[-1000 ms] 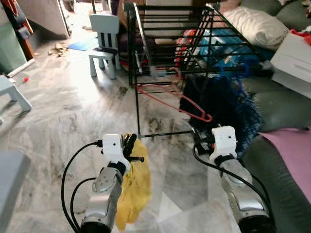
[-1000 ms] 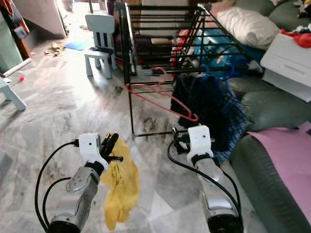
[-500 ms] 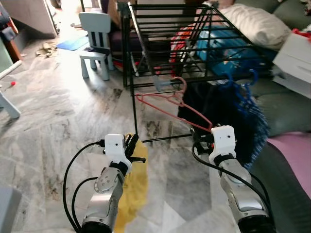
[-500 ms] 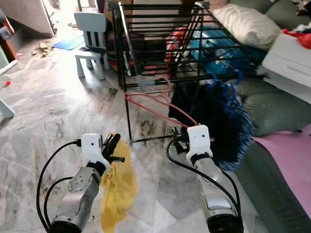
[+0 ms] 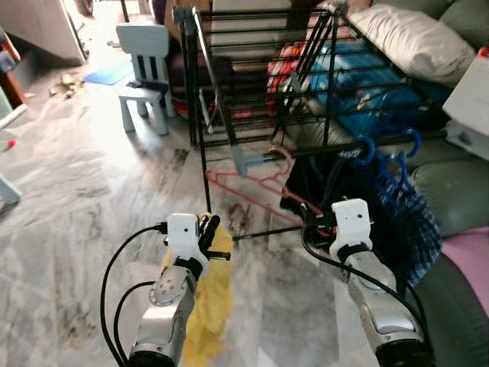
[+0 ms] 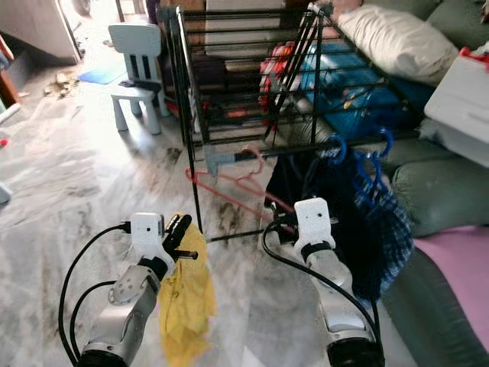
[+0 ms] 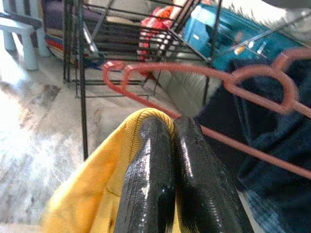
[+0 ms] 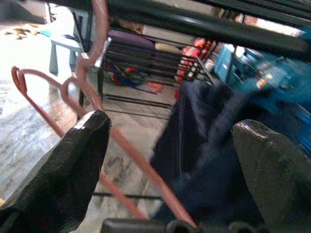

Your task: Hang hanger

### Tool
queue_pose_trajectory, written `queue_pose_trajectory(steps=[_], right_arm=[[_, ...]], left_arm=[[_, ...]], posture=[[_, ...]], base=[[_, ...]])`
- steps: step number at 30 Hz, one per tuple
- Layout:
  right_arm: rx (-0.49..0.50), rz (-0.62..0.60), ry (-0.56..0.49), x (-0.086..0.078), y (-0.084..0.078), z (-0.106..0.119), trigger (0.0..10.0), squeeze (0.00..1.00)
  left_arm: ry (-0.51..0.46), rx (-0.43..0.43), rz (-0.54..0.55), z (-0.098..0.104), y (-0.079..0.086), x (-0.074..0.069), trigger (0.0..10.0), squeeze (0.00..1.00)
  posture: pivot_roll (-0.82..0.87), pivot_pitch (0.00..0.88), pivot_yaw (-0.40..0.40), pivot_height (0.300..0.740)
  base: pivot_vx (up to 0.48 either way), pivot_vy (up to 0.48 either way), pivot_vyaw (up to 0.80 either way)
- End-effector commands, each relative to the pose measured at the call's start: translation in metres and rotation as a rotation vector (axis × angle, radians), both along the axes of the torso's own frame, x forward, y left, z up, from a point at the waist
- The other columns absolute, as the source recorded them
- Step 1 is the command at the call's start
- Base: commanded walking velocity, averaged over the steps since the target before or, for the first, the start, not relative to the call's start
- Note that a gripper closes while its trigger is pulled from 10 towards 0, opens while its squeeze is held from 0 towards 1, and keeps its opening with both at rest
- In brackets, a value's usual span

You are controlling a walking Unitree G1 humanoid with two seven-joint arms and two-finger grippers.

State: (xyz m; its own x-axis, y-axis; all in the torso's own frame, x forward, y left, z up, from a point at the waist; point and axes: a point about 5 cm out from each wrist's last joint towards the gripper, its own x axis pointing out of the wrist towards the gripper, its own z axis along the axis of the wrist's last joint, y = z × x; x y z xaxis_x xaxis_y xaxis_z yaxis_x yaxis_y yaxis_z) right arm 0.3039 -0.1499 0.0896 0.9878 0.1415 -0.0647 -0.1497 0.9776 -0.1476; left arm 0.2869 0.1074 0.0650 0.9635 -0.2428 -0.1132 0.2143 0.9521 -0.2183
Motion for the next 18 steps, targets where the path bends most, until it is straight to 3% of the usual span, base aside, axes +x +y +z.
queue_pose_trajectory(steps=[1,13,18], right_arm=[[0.008,0.020,-0.012,0.002,0.007,0.004,10.0,0.00],[-0.069,0.060,0.049,0.007,-0.012,0.000,10.0,0.00],[-0.140,0.132,0.076,0.015,-0.020,0.002,10.0,0.00]], left_arm=[[-0.015,0.006,0.011,0.004,0.002,0.002,10.0,0.00],[0.006,0.002,0.008,0.002,0.000,0.001,10.0,0.00],[0.011,0.006,0.016,0.000,0.003,0.001,10.0,0.00]], posture=[[0.00,0.038,-0.042,0.740],[-0.01,0.041,-0.050,0.740],[-0.01,0.044,-0.049,0.740]], base=[[0.000,0.000,0.00],[0.000,0.000,0.00],[0.000,0.000,0.00]])
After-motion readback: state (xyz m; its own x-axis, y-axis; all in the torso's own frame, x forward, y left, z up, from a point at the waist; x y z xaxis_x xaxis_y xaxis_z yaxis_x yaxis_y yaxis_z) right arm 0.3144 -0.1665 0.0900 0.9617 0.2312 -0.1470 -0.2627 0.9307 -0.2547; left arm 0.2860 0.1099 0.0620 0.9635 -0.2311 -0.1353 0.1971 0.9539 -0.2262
